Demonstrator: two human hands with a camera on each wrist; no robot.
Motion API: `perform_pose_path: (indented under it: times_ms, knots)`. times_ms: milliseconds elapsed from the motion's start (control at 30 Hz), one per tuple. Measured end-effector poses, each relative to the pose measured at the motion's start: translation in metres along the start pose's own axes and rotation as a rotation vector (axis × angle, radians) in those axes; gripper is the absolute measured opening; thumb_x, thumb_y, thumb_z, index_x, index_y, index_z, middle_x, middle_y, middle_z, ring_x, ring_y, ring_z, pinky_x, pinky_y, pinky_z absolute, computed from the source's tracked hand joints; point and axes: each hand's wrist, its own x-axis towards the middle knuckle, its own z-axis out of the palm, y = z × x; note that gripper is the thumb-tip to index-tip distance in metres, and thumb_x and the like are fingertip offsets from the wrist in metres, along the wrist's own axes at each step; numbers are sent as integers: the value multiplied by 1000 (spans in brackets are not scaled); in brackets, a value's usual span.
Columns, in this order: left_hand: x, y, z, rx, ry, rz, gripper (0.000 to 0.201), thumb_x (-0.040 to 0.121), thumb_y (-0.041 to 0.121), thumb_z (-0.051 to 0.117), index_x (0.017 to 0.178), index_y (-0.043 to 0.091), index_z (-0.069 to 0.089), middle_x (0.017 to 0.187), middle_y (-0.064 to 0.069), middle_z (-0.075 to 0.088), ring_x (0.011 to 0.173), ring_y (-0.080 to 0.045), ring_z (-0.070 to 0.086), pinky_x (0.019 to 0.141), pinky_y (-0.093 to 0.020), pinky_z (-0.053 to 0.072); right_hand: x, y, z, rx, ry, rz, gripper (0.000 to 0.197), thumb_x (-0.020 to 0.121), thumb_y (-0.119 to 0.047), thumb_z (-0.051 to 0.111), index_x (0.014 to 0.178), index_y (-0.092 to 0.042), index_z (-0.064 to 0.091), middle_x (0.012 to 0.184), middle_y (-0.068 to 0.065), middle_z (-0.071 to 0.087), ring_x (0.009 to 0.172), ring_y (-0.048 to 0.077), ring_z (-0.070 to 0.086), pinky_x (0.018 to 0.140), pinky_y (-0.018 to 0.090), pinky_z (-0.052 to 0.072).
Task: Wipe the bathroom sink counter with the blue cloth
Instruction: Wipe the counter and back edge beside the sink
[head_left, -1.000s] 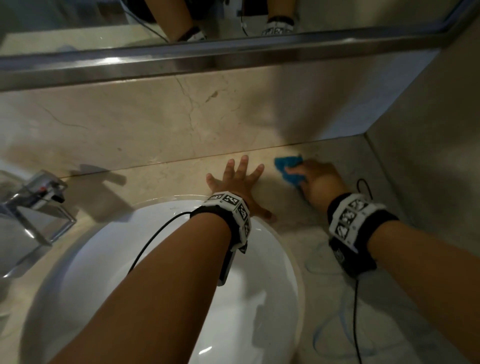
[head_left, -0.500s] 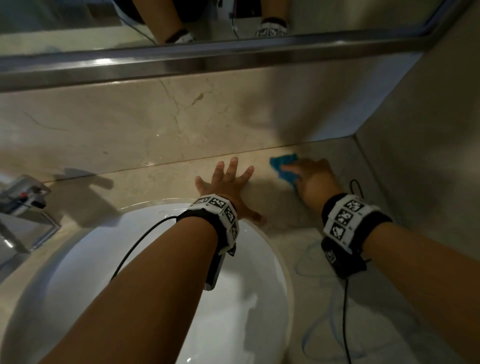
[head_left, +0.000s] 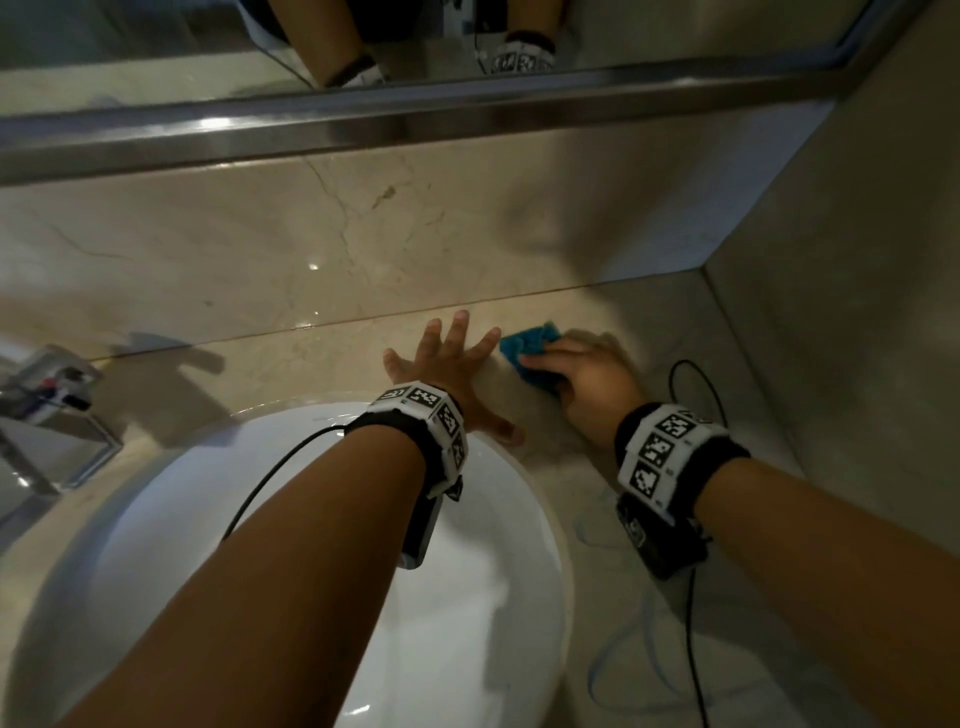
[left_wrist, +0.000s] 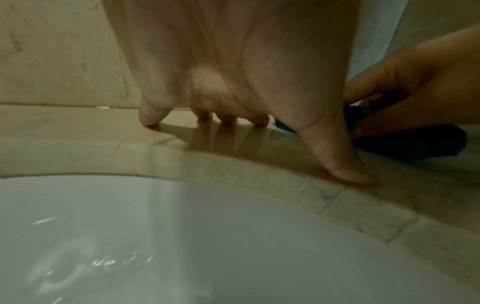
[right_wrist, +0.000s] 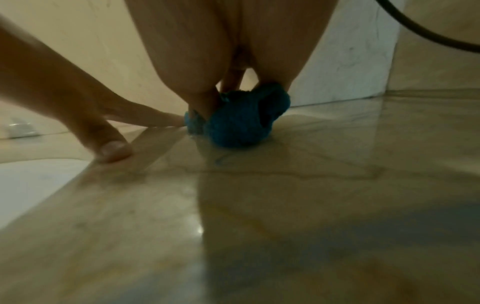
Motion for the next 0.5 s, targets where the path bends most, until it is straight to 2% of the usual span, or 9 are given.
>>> perform_pose_path:
  times_ms: [67, 100, 133, 200, 300, 367, 433, 500]
  knots:
    - [0, -1, 1, -2, 0, 5, 125, 52, 78, 69, 143, 50, -13, 154, 11, -27, 144, -22, -20, 109, -68, 4, -1, 5, -9, 13, -15, -12, 36, 88, -3, 53, 121, -14, 62, 131, 13, 54, 123, 28, 48, 105, 16, 28]
    - [0, -2, 1, -3, 0, 9, 125, 52, 78, 69, 143, 50, -13, 154, 11, -27, 144, -22, -20, 109, -68, 3, 3, 11, -18, 21, -6, 27, 36, 88, -1, 53, 121, -13, 62, 129, 14, 55, 121, 30, 49, 103, 18, 31]
    - [0, -2, 1, -1, -2, 11, 125, 52, 78, 68, 143, 50, -13, 154, 11, -28, 144, -21, -20, 109, -68, 3, 6, 19, -28, -26, 11, 84, 39, 89, -1, 50, 124, -15, 59, 130, 15, 54, 121, 31, 49, 103, 24, 34]
    - [0, -2, 1, 4, -7, 14, 126, 51, 79, 67, 142, 51, -14, 153, 12, -29, 144, -21, -21, 109, -68, 2, 16, 40, -48, -143, 24, 241, 44, 91, -2, 45, 131, -19, 52, 137, 14, 48, 126, 32, 44, 106, 32, 31]
    - [1, -2, 2, 2, -5, 14, 126, 51, 80, 67, 142, 51, -14, 153, 12, -29, 144, -21, -21, 109, -69, 2, 25, 49, -55, -117, -10, 379, 47, 92, -3, 45, 137, -18, 43, 148, 12, 36, 133, 31, 36, 109, 25, 22]
    - [1, -2, 3, 5, 1, 16, 125, 52, 79, 67, 143, 50, -14, 154, 12, -28, 144, -21, -21, 108, -69, 3, 23, 37, -45, -108, 40, 346, 47, 91, -3, 46, 135, -18, 46, 144, 11, 42, 131, 30, 40, 108, 28, 26]
    - [1, -2, 2, 9, 6, 13, 125, 53, 78, 67, 143, 50, -14, 154, 11, -28, 144, -22, -20, 108, -69, 3, 14, 18, -29, -151, 72, 213, 46, 89, -2, 45, 131, -21, 52, 136, 10, 51, 126, 30, 45, 106, 35, 33]
    - [0, -1, 1, 15, 5, 10, 124, 53, 78, 67, 144, 49, -13, 154, 10, -27, 144, -23, -20, 108, -69, 4, 1, 4, -14, -176, 42, 55, 46, 87, -2, 48, 127, -23, 56, 133, 7, 54, 124, 28, 47, 106, 34, 34]
